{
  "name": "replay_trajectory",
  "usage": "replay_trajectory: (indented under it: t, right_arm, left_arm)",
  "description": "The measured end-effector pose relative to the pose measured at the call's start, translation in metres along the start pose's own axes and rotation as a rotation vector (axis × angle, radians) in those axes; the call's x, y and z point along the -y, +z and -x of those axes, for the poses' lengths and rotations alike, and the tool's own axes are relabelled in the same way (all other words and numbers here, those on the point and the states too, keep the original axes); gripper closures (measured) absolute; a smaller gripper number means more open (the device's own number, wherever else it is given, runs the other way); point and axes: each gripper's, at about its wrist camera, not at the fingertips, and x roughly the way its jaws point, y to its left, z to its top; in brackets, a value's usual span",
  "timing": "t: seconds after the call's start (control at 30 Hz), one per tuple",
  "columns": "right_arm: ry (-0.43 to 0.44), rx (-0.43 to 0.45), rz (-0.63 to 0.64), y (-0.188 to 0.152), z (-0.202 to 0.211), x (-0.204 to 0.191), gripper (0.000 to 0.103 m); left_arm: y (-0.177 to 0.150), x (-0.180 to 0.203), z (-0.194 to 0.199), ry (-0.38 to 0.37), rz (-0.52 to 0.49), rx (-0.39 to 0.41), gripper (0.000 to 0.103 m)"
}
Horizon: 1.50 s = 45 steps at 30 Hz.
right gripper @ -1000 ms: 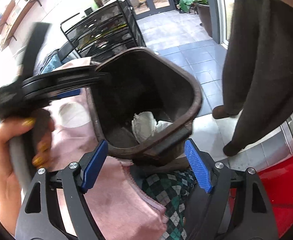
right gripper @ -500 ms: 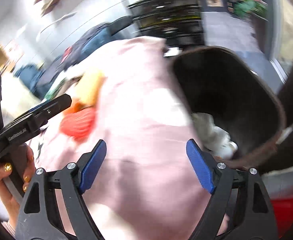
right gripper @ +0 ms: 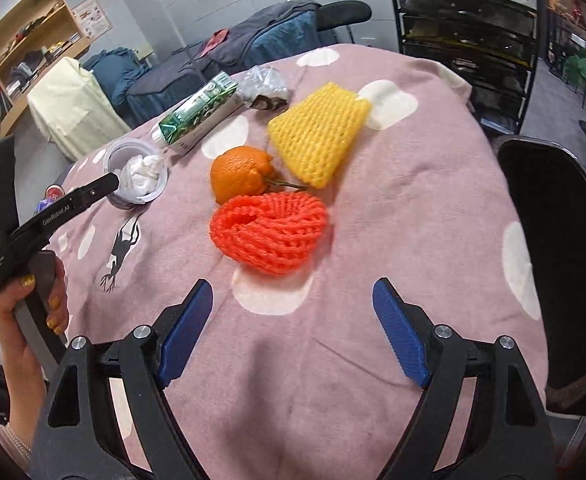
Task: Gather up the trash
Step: 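Grasp the purple yogurt cup with the left gripper while the right gripper grasps the orange foam net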
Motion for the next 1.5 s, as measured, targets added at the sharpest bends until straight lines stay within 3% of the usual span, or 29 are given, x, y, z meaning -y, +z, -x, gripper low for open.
replay_trajectory:
  t: [0.2, 0.3, 0.47, 0.5, 0.67, 0.73, 0.87, 0.93, 0.97, 1.03, 1.13, 1.33, 1.5]
  right_arm:
    - [0.012, -0.036, 0.021, 0.008, -0.013, -0.011, 0.021]
    - [0.022, -0.037, 0.014, 0.011, -0.015, -0.012, 0.021]
    - [0.027, -0.058, 0.020, 0.016, -0.023, -0.014, 0.021]
    - [0.026, -0.063, 0.025, 0.017, -0.026, -0.016, 0.021]
    - [-0.038, -0.095, 0.088, 0.024, -0.043, -0.025, 0.021]
    - [-0.080, -0.107, 0.136, 0.026, -0.051, -0.030, 0.021]
    - [-0.145, -0.129, 0.213, 0.031, -0.068, -0.041, 0.028]
    - [-0.155, -0.156, 0.228, 0.034, -0.077, -0.043, 0.039]
    - [-0.158, -0.163, 0.234, 0.036, -0.080, -0.044, 0.043]
    - [-0.171, -0.160, 0.252, 0.038, -0.084, -0.046, 0.066]
    - [-0.167, -0.144, 0.263, 0.038, -0.082, -0.048, 0.078]
    - [-0.161, -0.104, 0.270, 0.036, -0.073, -0.051, 0.082]
    - [-0.135, -0.060, 0.257, 0.036, -0.058, -0.052, 0.083]
  left_arm:
    - [0.015, -0.039, -0.027, -0.100, 0.120, -0.053, 0.009]
    - [0.015, -0.042, -0.034, -0.136, 0.132, -0.060, 0.014]
    - [0.013, -0.032, -0.043, -0.183, 0.063, -0.076, 0.040]
    - [0.012, -0.030, -0.044, -0.186, 0.055, -0.073, 0.041]
    - [0.010, -0.011, -0.033, -0.087, -0.061, -0.019, 0.042]
    - [0.008, 0.002, -0.024, 0.003, -0.155, 0.028, 0.042]
    - [-0.004, 0.043, -0.008, 0.242, -0.468, 0.142, 0.043]
    - [-0.008, 0.053, -0.004, 0.263, -0.550, 0.147, 0.043]
    - [-0.006, 0.054, -0.003, 0.238, -0.550, 0.129, 0.043]
    - [-0.001, 0.046, -0.001, 0.180, -0.500, 0.091, 0.043]
    - [0.010, 0.028, 0.008, 0.137, -0.412, 0.091, 0.043]
    - [0.018, 0.026, 0.035, 0.137, -0.417, 0.129, 0.043]
    - [0.033, 0.013, 0.051, 0.047, -0.309, 0.137, 0.043]
